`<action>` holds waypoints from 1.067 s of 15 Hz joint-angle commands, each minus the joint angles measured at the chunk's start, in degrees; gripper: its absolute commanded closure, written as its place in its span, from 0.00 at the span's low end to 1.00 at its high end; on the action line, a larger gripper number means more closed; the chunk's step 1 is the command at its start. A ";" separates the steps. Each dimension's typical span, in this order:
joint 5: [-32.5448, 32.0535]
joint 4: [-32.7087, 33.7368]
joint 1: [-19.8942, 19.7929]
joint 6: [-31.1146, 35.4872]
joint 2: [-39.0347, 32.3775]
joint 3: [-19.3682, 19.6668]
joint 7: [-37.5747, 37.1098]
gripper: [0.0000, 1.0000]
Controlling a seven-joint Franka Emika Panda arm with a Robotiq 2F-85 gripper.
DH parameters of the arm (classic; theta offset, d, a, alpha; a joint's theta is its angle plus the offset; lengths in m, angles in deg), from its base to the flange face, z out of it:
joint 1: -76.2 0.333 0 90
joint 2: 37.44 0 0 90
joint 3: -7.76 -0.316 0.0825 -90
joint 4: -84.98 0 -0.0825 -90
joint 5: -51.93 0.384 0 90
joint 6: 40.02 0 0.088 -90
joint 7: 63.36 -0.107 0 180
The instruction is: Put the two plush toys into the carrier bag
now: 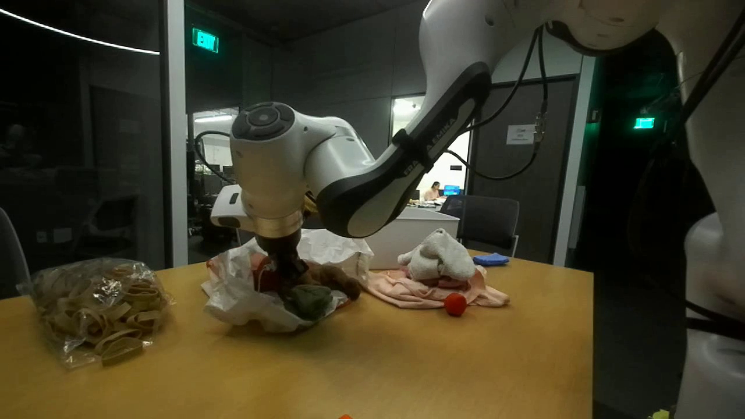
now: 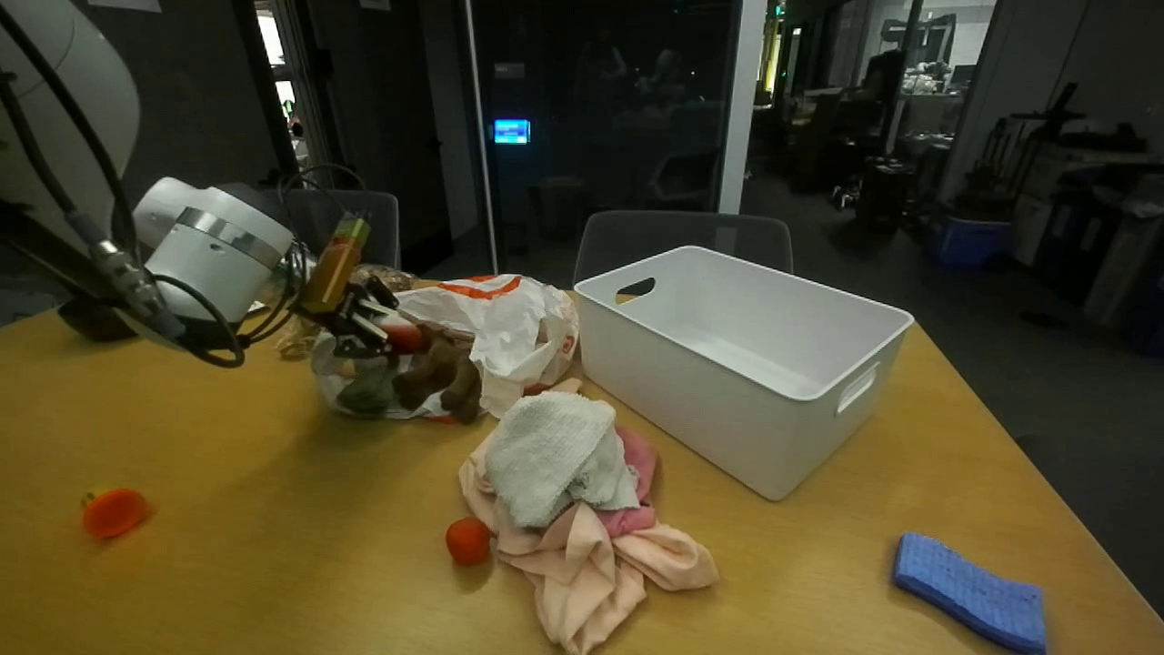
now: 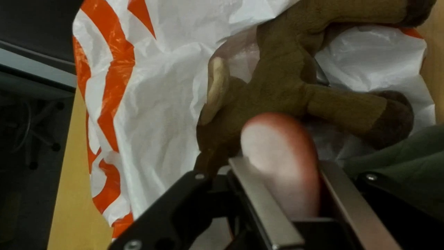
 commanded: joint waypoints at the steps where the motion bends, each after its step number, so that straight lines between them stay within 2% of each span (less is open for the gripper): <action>1: -1.72 0.43 -0.27 0.75 0.05 0.49 0.50 0.40; 6: 0.50 -2.34 -0.33 2.50 4.42 -0.40 0.33 0.02; 10: 2.65 -5.25 0.03 1.79 8.84 -1.39 1.21 0.00; 11: 4.97 -6.26 -0.02 2.20 9.95 -1.67 1.06 0.00; 16: 27.13 -13.32 -0.19 11.33 14.59 -2.32 5.76 0.00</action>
